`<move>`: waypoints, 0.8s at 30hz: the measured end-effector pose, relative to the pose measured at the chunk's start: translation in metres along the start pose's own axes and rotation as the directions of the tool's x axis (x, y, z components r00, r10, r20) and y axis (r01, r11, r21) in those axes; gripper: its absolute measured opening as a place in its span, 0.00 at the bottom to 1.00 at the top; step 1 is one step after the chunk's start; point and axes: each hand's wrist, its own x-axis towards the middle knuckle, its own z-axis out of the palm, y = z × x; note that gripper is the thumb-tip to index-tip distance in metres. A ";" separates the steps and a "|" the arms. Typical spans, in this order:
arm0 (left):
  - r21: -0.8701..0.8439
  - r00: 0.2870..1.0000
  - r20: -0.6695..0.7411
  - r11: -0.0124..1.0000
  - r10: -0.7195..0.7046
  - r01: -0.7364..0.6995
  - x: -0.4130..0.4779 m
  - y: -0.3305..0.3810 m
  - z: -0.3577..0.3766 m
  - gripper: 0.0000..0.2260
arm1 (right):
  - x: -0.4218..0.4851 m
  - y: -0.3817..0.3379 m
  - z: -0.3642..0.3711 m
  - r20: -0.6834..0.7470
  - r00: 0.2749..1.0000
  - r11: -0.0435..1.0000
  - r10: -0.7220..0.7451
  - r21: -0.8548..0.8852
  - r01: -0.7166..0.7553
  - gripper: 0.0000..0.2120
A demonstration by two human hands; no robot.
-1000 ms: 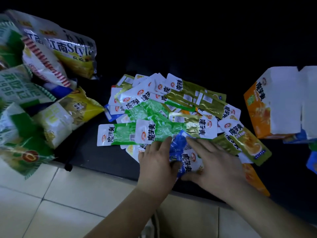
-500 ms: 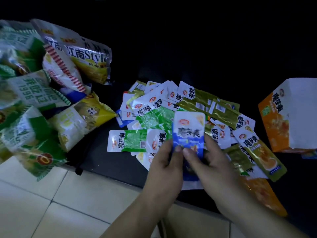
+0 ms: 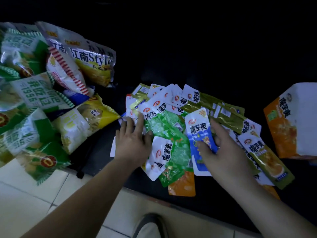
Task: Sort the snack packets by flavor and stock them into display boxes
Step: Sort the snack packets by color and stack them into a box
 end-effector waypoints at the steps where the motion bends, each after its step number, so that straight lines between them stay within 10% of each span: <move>1: -0.023 1.000 -0.016 1.000 -0.016 0.016 -0.007 0.004 0.000 0.35 | 0.001 0.006 0.000 0.011 1.000 1.000 0.004 -0.018 -0.004 0.33; 10: -0.540 0.995 -0.086 0.842 -0.051 -0.003 -0.071 0.020 -0.011 0.23 | -0.003 0.033 -0.010 0.123 0.987 0.995 0.102 -0.007 -0.102 0.41; 17: -0.149 0.910 -0.102 0.898 0.402 -0.414 -0.095 0.034 0.006 0.30 | -0.005 0.023 -0.011 0.131 0.985 0.991 0.111 0.064 -0.120 0.35; 24: 0.065 0.927 -0.270 0.965 0.262 -0.253 -0.087 0.038 0.001 0.21 | -0.015 0.034 -0.033 -0.137 0.983 0.949 0.122 0.305 -0.075 0.29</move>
